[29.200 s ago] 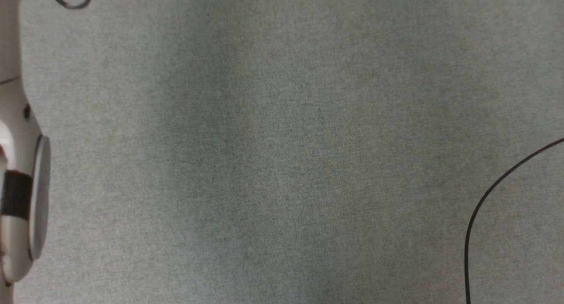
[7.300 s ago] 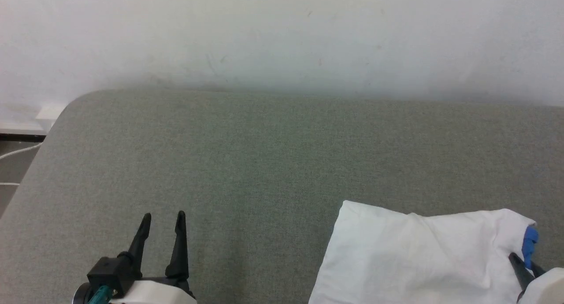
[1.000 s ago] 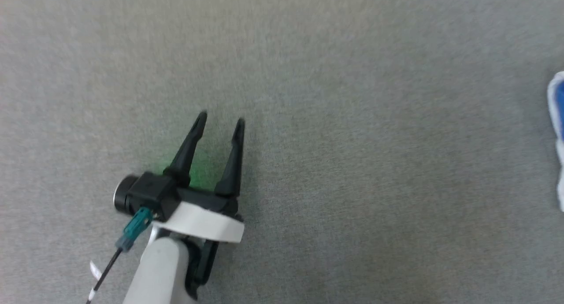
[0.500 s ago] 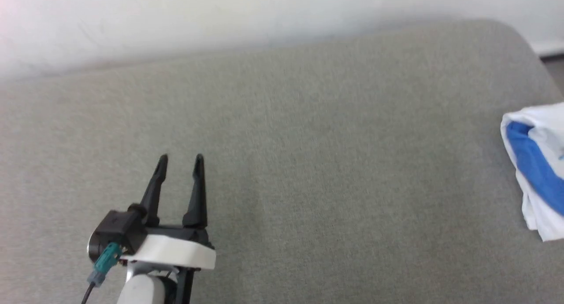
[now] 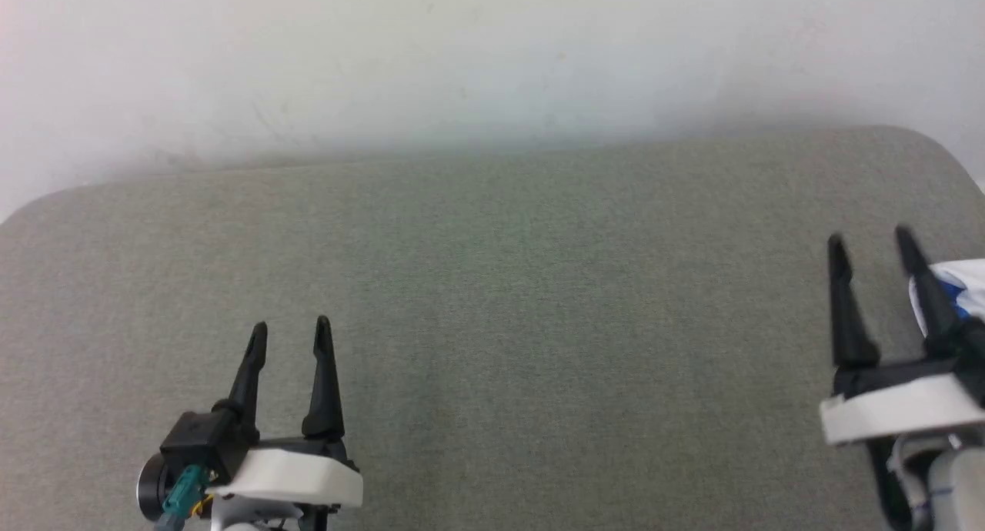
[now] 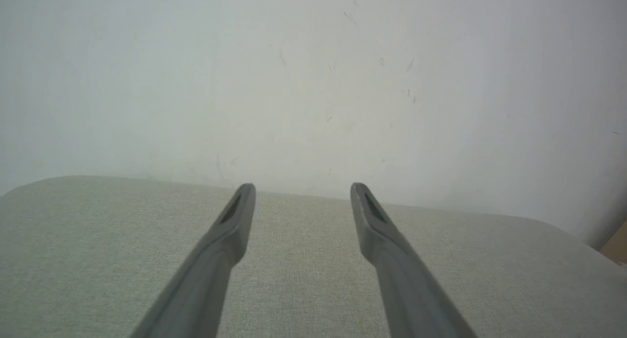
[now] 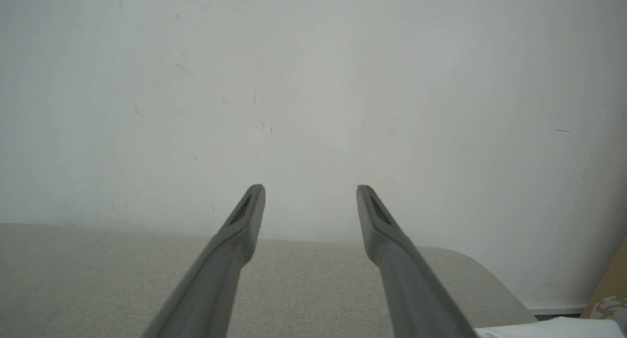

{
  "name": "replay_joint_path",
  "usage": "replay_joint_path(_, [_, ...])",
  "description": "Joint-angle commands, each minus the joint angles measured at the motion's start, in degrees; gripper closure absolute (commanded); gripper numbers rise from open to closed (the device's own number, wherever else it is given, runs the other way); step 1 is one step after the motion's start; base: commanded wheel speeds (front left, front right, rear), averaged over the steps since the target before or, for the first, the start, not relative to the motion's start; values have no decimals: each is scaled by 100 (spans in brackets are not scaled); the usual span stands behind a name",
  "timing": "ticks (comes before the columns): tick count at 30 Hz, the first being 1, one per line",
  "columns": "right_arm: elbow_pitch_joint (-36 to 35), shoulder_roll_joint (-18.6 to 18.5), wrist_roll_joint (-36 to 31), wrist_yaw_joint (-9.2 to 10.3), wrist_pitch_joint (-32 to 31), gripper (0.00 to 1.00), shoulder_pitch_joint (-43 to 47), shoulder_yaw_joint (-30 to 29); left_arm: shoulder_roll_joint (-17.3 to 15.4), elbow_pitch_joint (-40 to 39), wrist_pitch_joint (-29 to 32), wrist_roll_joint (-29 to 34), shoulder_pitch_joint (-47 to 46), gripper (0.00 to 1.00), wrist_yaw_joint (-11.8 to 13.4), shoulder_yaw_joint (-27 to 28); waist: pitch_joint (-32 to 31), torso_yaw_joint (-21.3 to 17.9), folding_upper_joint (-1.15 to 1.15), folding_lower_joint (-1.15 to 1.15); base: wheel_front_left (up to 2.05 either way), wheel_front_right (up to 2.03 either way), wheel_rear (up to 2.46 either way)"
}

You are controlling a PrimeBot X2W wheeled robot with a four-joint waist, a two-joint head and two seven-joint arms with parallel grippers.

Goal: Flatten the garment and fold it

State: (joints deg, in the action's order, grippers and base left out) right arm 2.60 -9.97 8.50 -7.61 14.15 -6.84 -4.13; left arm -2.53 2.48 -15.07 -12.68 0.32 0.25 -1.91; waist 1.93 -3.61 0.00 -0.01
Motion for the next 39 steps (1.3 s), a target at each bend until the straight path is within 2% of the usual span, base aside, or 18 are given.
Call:
replay_joint_path(1, [-57, 192, -95, 12, 46, 0, 247, -23, -35, -3, 7, 64, 103, 0, 75, 20, -119, 134, 0, 1, 0, 0, 0])
replay_joint_path(6, [-18, 541, -215, 12, 76, 0, 749, 24, -35, 62, 7, 126, 270, 0, 106, 54, -146, 171, 0, 1, 0, 0, 0])
replay_joint_path(12, [49, 653, -318, 12, 83, 0, 896, 90, -35, 146, 7, 154, 360, 0, 59, 89, -130, 189, 0, 1, 0, 0, 0])
replay_joint_path(39, [65, 708, -266, 12, 85, 0, 894, 107, -35, 136, 7, 3, 288, 0, 95, 18, -120, 267, 0, 1, 0, 0, 0])
